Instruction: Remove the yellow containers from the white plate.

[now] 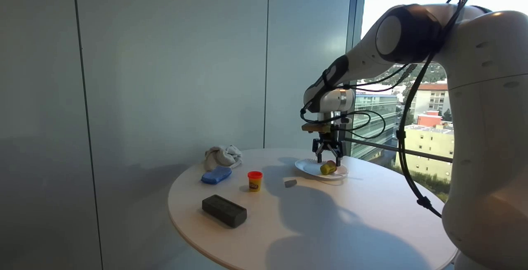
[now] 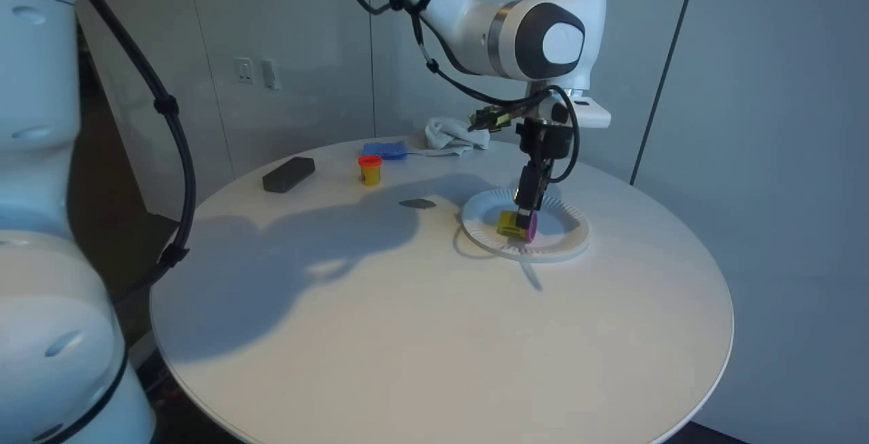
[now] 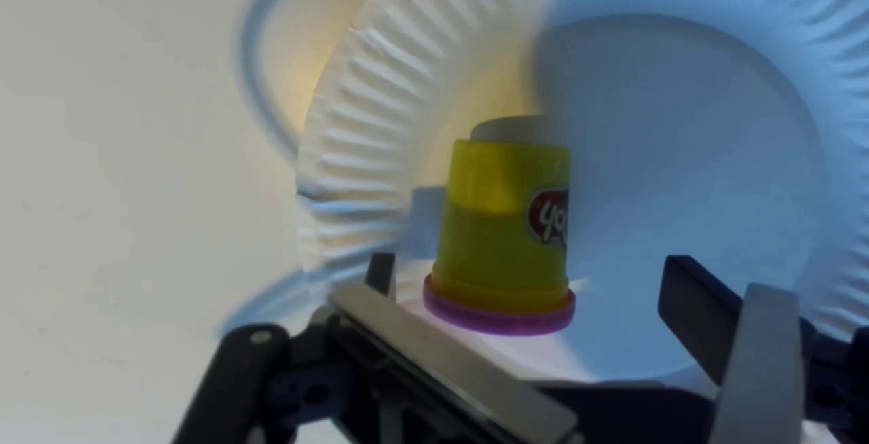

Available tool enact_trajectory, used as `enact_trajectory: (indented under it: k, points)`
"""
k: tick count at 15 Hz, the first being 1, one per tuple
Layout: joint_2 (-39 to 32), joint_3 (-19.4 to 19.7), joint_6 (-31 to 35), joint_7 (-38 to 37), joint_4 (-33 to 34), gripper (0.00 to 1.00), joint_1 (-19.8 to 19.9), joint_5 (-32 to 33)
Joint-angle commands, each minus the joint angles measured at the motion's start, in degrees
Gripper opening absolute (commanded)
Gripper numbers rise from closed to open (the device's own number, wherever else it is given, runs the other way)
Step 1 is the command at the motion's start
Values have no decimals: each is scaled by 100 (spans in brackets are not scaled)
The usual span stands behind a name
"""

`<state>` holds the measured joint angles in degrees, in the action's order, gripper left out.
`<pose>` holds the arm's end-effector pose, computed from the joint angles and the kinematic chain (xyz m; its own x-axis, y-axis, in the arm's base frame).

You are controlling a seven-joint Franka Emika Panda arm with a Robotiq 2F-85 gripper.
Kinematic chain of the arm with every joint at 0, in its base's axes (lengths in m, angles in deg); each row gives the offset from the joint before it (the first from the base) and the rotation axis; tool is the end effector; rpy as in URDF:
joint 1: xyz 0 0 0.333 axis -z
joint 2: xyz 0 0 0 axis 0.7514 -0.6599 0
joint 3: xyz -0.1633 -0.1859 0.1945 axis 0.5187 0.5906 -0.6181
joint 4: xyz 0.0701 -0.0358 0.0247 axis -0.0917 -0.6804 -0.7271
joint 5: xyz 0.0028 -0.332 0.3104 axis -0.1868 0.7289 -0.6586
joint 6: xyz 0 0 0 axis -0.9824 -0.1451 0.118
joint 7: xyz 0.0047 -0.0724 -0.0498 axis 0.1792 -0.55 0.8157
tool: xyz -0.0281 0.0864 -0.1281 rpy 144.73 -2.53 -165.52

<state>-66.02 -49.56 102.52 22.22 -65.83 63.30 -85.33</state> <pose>0.5504 -0.3472 0.2916 -0.0584 -0.9983 0.0046 -0.9923 0.0585 0.1090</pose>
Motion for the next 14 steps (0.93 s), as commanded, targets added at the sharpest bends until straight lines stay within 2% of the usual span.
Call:
enact_trajectory:
  k: [1,2,3,5,10,11,14]
  points:
    - [-168,25,108,-152,74,100,-3,13]
    - [-210,27,113,-167,73,98,-6,12]
    - [-248,24,114,-159,80,75,-4,1]
    - [-291,32,188,-168,64,69,-19,43]
    - [-256,21,266,-59,28,30,-17,34]
    - [-221,22,251,-35,9,26,-16,41]
    - [-95,51,217,-43,-62,23,-59,221]
